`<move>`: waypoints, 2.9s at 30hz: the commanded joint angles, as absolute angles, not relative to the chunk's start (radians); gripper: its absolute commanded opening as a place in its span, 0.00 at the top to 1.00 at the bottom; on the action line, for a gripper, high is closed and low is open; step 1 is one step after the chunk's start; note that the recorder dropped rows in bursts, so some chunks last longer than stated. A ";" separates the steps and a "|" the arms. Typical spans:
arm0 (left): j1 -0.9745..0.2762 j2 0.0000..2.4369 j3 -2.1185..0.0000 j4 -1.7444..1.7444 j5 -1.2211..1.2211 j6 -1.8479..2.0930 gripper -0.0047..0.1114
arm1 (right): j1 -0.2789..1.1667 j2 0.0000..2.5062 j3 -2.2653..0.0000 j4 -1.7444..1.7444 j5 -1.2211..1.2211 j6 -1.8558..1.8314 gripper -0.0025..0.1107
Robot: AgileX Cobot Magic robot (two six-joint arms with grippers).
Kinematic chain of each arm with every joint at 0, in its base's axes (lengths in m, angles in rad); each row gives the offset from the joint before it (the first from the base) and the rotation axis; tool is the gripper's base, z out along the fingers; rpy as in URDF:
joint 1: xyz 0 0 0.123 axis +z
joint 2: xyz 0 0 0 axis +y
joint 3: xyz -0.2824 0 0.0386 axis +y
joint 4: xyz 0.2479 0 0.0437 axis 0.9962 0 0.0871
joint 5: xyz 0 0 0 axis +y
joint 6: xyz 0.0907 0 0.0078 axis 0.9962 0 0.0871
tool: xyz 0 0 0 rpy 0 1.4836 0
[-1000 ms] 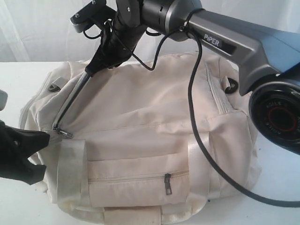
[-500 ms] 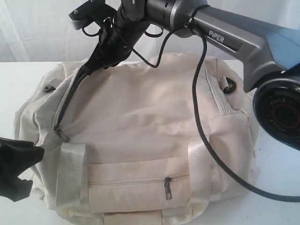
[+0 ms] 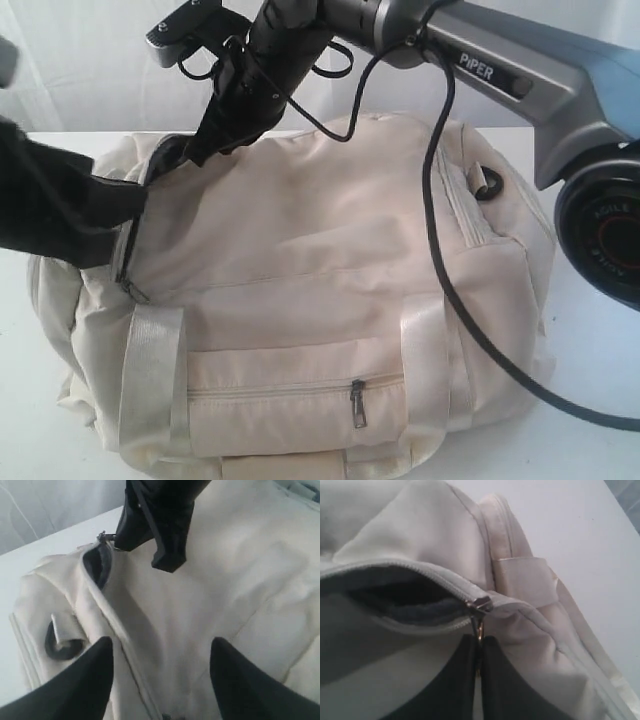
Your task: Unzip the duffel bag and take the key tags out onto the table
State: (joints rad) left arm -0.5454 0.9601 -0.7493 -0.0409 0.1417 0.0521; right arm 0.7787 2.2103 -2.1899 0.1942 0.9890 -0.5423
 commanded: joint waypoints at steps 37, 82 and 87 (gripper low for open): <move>-0.501 1.507 -0.823 -0.159 -0.510 0.373 0.42 | 0.757 2.156 -2.191 0.211 1.046 -0.625 0.98; -0.420 1.360 -0.798 -0.179 -0.175 0.425 0.96 | 0.694 2.187 -2.172 0.048 0.954 -0.499 0.98; -0.420 1.360 -0.798 -0.179 -0.173 0.425 0.96 | 0.655 2.187 -2.172 0.048 0.952 -0.489 0.98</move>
